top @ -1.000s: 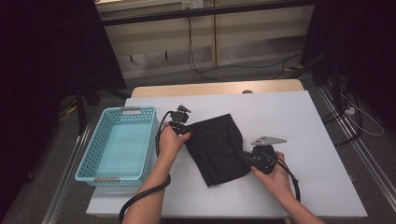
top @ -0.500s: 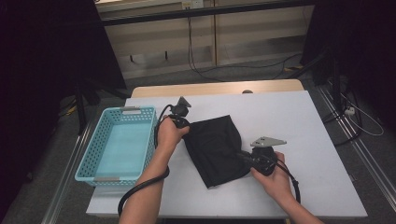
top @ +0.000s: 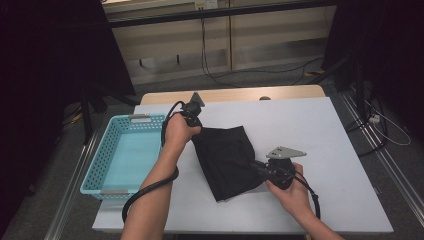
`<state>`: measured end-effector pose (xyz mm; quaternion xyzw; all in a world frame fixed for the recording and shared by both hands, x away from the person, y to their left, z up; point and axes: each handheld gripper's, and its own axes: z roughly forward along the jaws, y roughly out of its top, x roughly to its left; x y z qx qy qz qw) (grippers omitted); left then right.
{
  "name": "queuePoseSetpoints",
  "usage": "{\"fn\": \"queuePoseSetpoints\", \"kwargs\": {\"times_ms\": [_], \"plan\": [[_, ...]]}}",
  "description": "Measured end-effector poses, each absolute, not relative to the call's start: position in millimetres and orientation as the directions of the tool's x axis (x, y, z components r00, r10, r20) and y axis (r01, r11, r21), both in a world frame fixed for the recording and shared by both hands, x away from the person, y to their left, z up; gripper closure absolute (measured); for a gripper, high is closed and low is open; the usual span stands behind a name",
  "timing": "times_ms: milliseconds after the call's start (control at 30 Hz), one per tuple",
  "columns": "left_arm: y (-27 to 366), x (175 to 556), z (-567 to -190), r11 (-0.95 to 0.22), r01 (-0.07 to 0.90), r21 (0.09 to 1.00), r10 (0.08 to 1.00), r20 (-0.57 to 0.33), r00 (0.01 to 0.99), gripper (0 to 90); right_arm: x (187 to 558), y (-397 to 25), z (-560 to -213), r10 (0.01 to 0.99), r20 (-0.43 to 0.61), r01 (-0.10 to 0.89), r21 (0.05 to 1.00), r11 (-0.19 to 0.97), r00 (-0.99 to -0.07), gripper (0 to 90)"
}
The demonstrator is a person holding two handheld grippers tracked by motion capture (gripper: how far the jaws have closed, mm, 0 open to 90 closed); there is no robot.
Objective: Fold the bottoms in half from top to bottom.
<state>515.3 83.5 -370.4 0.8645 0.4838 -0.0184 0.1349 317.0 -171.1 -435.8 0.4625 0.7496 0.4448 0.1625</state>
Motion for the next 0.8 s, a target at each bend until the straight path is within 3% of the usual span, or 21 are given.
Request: {"fn": "queuePoseSetpoints", "kwargs": {"times_ms": [800], "plan": [[82.3, 523.8, -344.9, -0.543, 0.830, 0.124, 0.819, -0.138, 0.556, 81.8, 315.4, -165.2, -429.1, 0.827, 0.157, 0.505, 0.846, 0.170, -0.540, 81.3]]}}
